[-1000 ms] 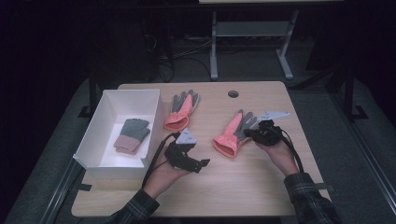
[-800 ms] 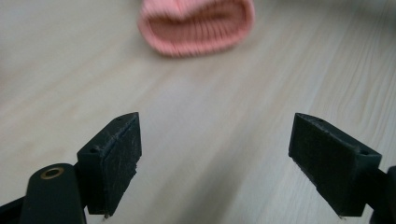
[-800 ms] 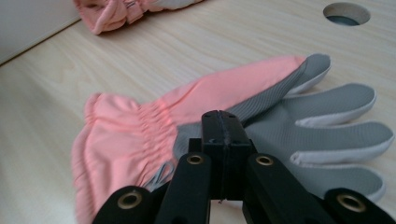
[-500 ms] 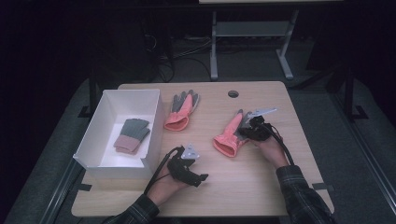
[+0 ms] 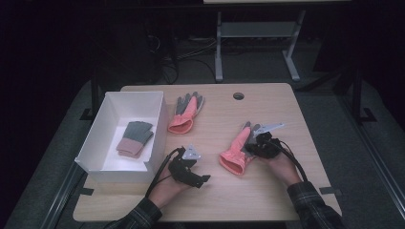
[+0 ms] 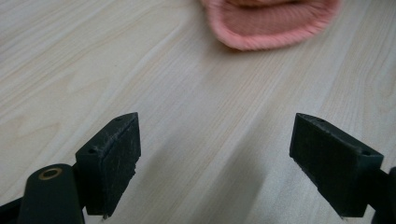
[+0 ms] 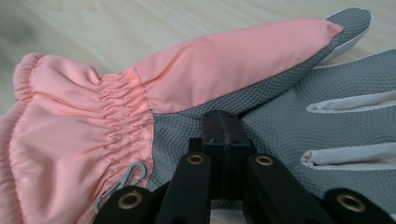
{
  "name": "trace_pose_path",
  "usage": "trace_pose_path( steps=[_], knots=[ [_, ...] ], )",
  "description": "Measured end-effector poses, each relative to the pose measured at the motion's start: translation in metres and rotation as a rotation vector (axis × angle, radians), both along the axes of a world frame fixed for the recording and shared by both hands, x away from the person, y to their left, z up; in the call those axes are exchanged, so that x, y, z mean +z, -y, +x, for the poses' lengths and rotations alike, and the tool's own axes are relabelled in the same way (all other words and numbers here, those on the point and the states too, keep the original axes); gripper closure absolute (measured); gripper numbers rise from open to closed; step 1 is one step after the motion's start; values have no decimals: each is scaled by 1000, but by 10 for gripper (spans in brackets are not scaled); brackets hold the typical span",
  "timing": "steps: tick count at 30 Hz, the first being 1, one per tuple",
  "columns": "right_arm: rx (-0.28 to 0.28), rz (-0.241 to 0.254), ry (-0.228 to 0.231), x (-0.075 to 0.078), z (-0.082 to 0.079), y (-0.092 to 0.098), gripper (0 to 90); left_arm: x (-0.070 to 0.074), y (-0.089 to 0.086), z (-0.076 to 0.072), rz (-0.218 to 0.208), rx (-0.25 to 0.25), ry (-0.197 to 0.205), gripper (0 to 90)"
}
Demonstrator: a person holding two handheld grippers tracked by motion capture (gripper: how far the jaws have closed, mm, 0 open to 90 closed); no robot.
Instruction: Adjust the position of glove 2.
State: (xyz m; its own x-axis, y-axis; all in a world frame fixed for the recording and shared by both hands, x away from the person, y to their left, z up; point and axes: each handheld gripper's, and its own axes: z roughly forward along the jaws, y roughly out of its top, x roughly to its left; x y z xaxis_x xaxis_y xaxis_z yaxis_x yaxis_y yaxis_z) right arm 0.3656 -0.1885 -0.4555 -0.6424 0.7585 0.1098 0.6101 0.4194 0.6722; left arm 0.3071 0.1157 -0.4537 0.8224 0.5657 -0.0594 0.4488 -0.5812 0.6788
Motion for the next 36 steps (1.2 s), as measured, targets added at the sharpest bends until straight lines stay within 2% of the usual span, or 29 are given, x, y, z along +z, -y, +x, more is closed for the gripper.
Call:
trace_pose_path(
  steps=[5, 12, 16, 19, 24, 26, 29, 30, 32, 34, 36],
  knots=[
    [-18, 3, -14, 2, -25, -1, 900, 0, -1, 2, 22, -4, 2, 159],
    [-12, 18, -27, 3, -51, -8, 900, 0, -2, 2, 21, -2, 3, 159],
    [3, 15, -7, 6, -56, -11, 900, 0, 0, 1, 20, -9, -2, 159],
    [3, 28, -19, 7, -56, -8, 900, 1, 5, -1, -3, -30, -15, 168],
    [6, 33, -27, 7, -58, -9, 900, -1, 22, -6, 12, -84, -4, 186],
    [12, 31, -26, 7, -58, -10, 900, -2, 26, -6, 15, -95, -16, 189],
    [16, 30, -26, 7, -59, -11, 900, 0, 27, -7, 1, -115, -15, 299],
    [16, 31, -26, 7, -59, -11, 900, 1, 26, -8, -10, -129, -21, 418],
    [17, 31, -28, 7, -59, -11, 900, 3, 25, -8, -14, -139, -20, 533],
    [18, 31, -29, 7, -59, -11, 900, 4, 26, -8, -35, -152, -26, 692],
    [21, 28, -27, 6, -59, -12, 900, 5, 28, -7, -25, -164, -23, 776]
  ],
)
